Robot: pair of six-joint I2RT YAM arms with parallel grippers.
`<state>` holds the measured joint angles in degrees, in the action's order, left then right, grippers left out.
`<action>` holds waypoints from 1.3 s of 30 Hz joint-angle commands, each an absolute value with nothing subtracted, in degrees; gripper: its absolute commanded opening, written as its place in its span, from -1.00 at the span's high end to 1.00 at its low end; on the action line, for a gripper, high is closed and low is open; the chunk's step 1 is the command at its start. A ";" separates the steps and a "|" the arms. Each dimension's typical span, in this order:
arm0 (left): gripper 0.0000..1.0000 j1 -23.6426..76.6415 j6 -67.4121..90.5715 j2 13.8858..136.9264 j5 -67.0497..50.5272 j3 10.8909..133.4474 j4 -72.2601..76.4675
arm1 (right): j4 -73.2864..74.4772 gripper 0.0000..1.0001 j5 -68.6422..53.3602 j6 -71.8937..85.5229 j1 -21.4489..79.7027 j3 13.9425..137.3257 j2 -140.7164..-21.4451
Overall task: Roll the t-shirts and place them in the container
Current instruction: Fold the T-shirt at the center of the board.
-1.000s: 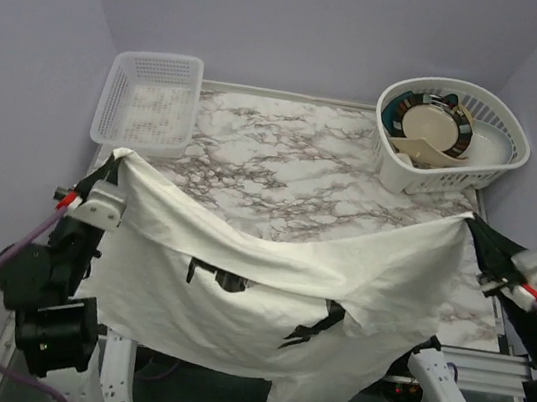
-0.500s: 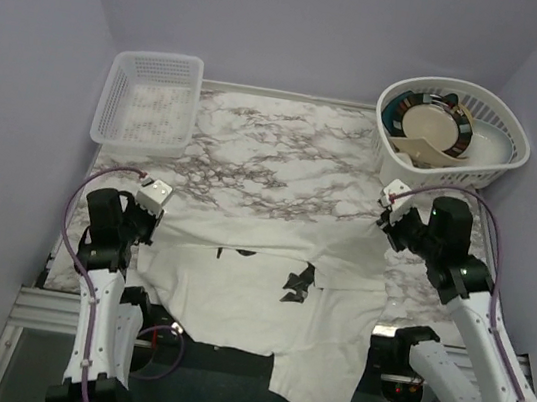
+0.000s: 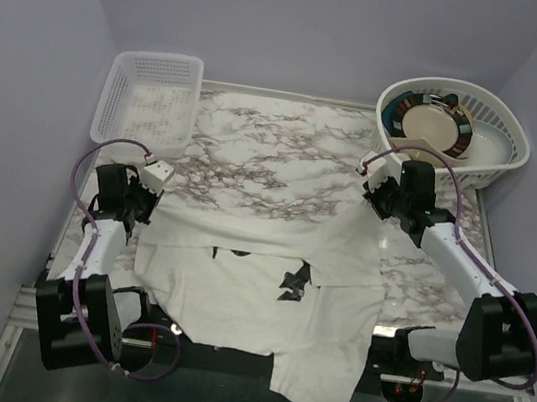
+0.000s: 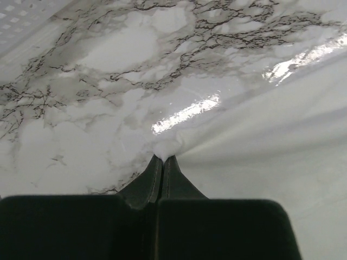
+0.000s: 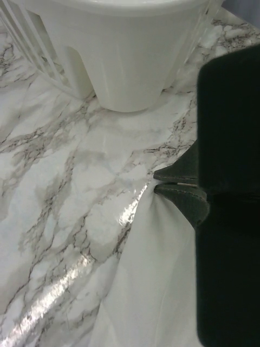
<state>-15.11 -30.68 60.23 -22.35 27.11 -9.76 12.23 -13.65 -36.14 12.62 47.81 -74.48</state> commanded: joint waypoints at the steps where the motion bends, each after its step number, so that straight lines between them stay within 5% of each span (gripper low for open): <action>1: 1.00 -15.03 -31.73 65.90 -17.93 31.37 -3.35 | 7.47 0.99 -7.04 -39.37 12.31 52.90 -81.11; 23: 0.93 -15.03 -32.34 78.40 -6.94 35.07 12.22 | 5.27 0.99 6.33 -43.51 12.39 64.69 -100.19; 28: 0.52 -15.03 -33.57 79.80 -6.60 35.42 12.39 | 5.19 0.99 5.89 -42.98 12.31 66.44 -102.04; 36: 0.46 -15.12 -33.31 80.33 -5.19 36.91 13.36 | 7.90 0.99 5.45 -42.01 12.39 75.48 -108.79; 37: 0.24 -15.12 -33.48 80.16 -4.75 37.09 12.49 | 8.95 0.99 5.54 -42.01 12.39 76.72 -109.42; 39: 0.01 -15.21 -33.40 79.46 -3.26 38.31 9.86 | 14.46 0.64 5.71 -41.66 12.39 79.96 -111.08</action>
